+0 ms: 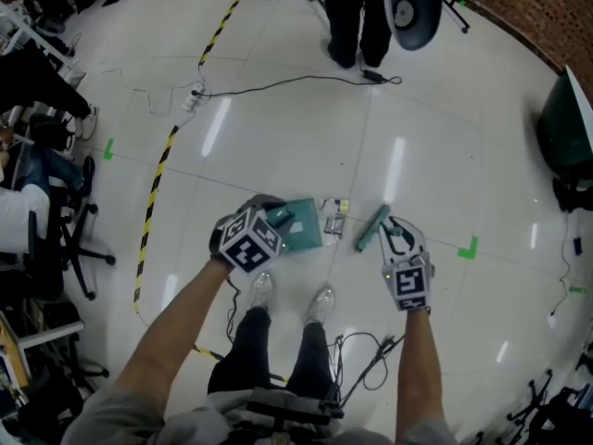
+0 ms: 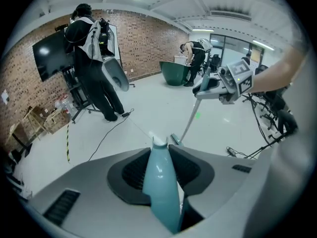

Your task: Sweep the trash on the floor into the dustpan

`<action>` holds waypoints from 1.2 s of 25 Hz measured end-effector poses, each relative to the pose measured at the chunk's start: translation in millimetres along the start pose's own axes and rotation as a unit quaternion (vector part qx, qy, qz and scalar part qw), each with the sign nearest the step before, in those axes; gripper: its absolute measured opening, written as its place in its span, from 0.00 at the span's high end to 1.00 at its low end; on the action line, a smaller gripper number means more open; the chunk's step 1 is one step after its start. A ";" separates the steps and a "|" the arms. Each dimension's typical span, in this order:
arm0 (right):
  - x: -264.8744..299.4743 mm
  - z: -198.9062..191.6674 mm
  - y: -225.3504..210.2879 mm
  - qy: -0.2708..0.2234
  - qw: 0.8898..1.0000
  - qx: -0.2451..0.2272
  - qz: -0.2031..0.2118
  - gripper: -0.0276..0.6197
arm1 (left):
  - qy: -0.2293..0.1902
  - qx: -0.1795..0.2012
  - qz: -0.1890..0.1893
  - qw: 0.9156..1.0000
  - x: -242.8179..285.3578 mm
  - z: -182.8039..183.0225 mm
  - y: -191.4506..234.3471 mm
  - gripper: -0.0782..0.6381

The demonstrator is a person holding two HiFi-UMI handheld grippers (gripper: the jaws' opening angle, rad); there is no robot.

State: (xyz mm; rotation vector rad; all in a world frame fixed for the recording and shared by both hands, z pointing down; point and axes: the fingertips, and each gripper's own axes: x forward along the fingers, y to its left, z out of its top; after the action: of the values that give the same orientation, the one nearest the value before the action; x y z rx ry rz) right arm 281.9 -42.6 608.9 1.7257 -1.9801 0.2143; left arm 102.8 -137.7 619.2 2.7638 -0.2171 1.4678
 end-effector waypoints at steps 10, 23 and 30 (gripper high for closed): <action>18.2 26.4 18.4 -0.074 0.982 0.170 -0.043 0.83 | 0.000 0.003 0.002 1.000 3.3 2.7 -6.1 0.74; 34.1 85.2 50.7 -0.145 0.946 0.287 0.030 0.83 | -0.001 -0.011 -0.016 1.000 -4.2 -9.3 -10.9 0.74; 21.0 129.9 66.5 -0.174 0.946 0.264 0.075 0.84 | -0.001 -0.010 -0.015 1.000 -13.0 -26.6 -4.9 0.74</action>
State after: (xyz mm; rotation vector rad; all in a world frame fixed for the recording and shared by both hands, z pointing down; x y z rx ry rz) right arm 182.1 -105.0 520.1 2.0446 -2.4836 0.5723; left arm 74.3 -129.4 623.7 2.7404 -0.1887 1.4467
